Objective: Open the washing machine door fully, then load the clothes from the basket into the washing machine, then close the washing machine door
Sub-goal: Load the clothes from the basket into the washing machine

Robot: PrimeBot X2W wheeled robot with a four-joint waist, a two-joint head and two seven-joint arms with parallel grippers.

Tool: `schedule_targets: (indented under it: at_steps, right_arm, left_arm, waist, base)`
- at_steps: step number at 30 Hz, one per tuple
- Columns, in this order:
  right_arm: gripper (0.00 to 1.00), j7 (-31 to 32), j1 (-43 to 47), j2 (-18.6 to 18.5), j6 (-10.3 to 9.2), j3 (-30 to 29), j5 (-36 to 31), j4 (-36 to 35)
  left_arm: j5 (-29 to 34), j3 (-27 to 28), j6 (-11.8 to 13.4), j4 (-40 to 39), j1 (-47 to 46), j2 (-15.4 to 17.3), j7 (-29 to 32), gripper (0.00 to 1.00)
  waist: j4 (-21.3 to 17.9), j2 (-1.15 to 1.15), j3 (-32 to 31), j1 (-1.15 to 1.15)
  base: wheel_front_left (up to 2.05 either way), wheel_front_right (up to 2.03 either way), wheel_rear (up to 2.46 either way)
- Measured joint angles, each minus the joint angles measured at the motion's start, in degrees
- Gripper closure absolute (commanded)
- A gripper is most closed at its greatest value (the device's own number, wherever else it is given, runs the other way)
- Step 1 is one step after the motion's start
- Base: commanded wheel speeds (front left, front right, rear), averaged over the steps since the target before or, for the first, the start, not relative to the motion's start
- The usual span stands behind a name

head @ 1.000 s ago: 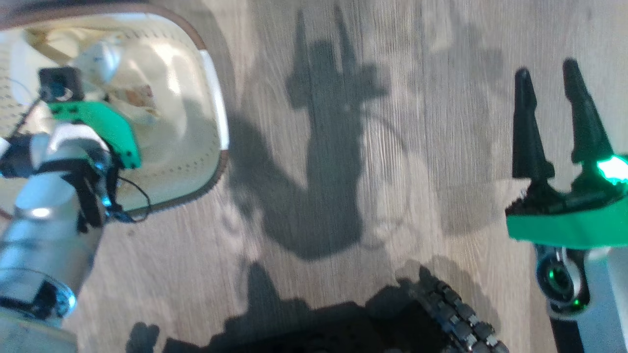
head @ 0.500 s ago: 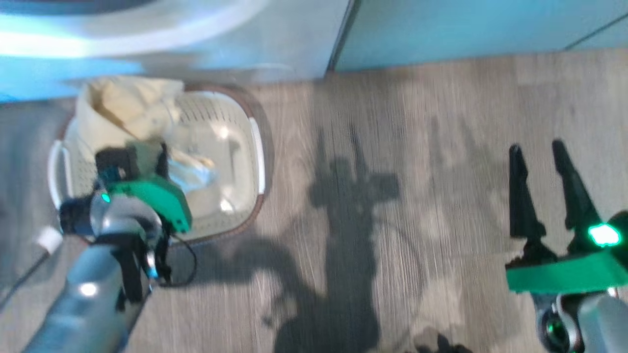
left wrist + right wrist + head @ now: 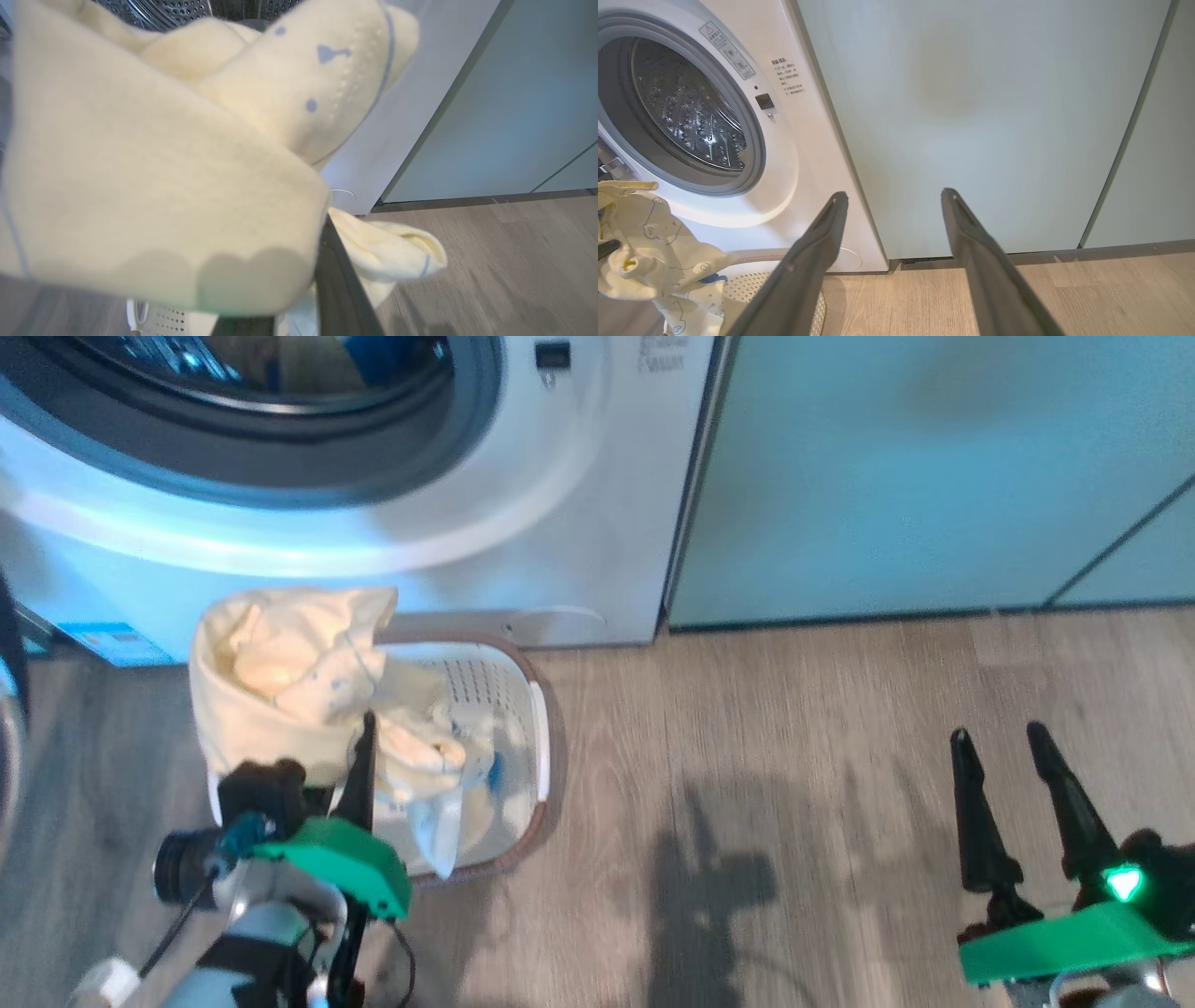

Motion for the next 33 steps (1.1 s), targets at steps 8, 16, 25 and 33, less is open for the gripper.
schedule_targets:
  at_steps: [8, 16, 25, 33]
  right_arm:
    - [0.0, 0.0, 3.87, -0.96, 0.0, 0.67, -0.52, 0.87]
    - [0.0, 0.0, 6.67, -1.04, 0.0, 1.6, -1.29, 1.9]
    - [0.0, 0.01, 9.21, -1.05, 0.0, 2.53, -1.36, 2.11]
    - [0.0, 0.01, 9.24, -1.05, 0.0, 2.71, -1.35, 2.11]
  left_arm:
    - [0.97, -0.91, 2.35, -7.14, 7.19, 1.58, 0.55, 1.0]
    - [1.03, -1.46, 4.52, -11.9, 14.02, 2.86, 1.77, 1.0]
    - [0.93, -1.52, 5.49, -14.69, 17.46, 3.81, 2.29, 1.0]
    - [0.92, -1.51, 5.49, -15.24, 17.49, 4.17, 2.34, 1.0]
  waist:
    - [1.61, 0.0, -7.41, 0.0]
    - [1.98, 0.0, -12.82, 0.0]
    - [2.04, 0.0, -16.16, 0.0]
    - [1.79, 0.0, -16.19, 0.0]
  base:
    - [0.0, 0.0, 0.0]
    - [0.0, 0.0, 0.0]
    - [0.0, 0.0, 0.0]
    - [0.0, 0.0, 0.0]
